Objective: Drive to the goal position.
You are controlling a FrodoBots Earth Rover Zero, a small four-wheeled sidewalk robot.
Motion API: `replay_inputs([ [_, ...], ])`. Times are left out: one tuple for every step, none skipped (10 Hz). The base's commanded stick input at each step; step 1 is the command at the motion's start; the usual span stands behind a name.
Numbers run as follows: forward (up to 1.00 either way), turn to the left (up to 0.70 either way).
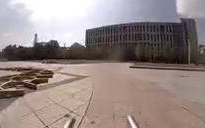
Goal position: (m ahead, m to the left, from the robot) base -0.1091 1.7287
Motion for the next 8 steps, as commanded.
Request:
replay_inputs([
  [0.70, 0.04],
  [0.70, 0.04],
  [0.70, 0.04],
  [0.70, 0.04],
  [0.70, 0.04],
  [0.70, 0.04],
  [0.70, 0.04],
  [0.70, 0.04],
])
